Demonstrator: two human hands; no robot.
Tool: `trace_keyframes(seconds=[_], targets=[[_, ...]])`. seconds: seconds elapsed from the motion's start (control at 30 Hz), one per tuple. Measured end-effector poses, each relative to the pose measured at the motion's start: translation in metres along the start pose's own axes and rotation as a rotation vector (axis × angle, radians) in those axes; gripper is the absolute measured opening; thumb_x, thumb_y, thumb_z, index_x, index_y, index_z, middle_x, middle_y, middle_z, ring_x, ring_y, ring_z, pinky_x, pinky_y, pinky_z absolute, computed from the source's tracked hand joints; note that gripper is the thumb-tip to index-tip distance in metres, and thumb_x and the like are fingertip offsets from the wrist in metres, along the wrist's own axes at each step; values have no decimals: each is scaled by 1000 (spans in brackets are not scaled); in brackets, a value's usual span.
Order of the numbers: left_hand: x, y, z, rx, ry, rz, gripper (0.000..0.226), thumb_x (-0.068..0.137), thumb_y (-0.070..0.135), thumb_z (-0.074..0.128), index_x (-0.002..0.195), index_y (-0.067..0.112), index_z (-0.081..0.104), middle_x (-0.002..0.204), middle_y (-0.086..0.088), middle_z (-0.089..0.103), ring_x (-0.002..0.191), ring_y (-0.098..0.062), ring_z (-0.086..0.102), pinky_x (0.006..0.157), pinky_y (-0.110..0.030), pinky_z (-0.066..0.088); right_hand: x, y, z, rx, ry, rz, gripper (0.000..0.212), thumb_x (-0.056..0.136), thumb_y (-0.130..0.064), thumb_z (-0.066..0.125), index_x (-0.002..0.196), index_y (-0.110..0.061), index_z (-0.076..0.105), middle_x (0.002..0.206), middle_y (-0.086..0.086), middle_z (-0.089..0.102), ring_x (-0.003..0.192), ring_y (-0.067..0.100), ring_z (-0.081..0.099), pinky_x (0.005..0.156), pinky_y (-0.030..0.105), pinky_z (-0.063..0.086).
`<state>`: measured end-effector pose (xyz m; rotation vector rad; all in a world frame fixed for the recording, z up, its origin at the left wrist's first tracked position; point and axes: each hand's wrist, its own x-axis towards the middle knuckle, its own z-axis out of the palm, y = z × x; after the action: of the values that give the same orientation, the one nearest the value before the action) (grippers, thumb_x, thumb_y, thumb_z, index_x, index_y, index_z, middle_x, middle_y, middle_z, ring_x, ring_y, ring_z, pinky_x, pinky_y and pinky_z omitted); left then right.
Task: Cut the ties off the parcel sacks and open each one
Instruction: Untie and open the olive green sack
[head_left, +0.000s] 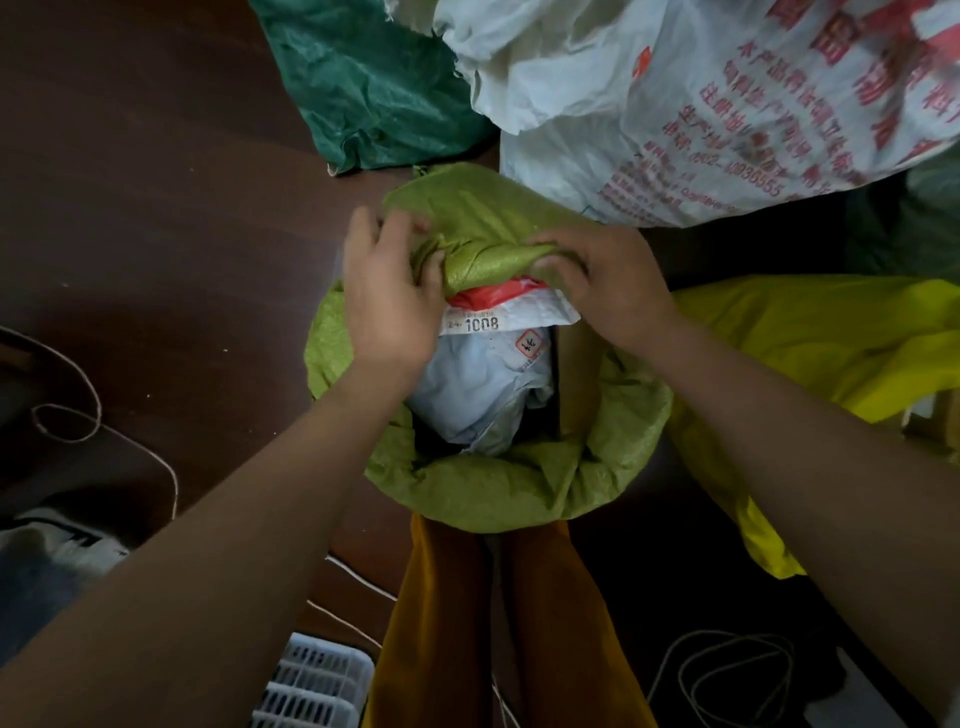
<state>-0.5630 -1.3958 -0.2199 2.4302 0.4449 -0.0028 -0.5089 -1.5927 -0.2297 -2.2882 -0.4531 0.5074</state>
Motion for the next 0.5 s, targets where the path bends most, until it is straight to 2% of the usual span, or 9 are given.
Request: trace_keyframes(seconds=[0.1,0.17,0.23,0.3,0.37,0.5], targets=[[-14,-4,1,306,50,241,19,87,19,62,100,8,69,96,-18,56,88,-35,52,74,-40,36,10,1,0,63,14,52,18,94,-12,58,104,-7,72,91,2,71,83,17,63,76,31,48],[-20,-7,3,406,-4,287,32,89,35,62,108,11,69,98,-16,59,90,-35,53,77,-41,35,15,3,0,118,18,101,15,94,-13,58,98,-6,71,85,-4,65,80,10,58,72,26,44],[-21,-11,4,446,-74,287,39,90,42,60,114,13,68,104,-12,61,95,-34,53,82,-42,34,16,5,1,161,9,150,13,94,-14,58,92,-6,69,81,0,62,76,7,54,69,24,40],[-18,-11,6,394,-116,236,34,93,38,57,115,14,68,108,-7,63,100,-30,54,87,-41,32,14,7,3,210,-15,194,11,94,-15,59,87,-11,67,76,2,60,69,2,50,66,17,38],[-12,-8,10,304,-137,142,26,94,30,55,108,14,70,104,-4,66,101,-26,54,88,-38,30,12,9,4,263,-25,240,11,94,-20,60,85,-18,65,72,-5,58,64,-4,49,63,11,38],[4,-5,16,-12,-187,-129,19,95,18,55,82,8,66,80,-6,63,83,-28,58,83,-39,44,9,17,3,330,50,349,10,86,-32,71,89,-23,67,85,-16,63,77,-8,57,73,9,45]])
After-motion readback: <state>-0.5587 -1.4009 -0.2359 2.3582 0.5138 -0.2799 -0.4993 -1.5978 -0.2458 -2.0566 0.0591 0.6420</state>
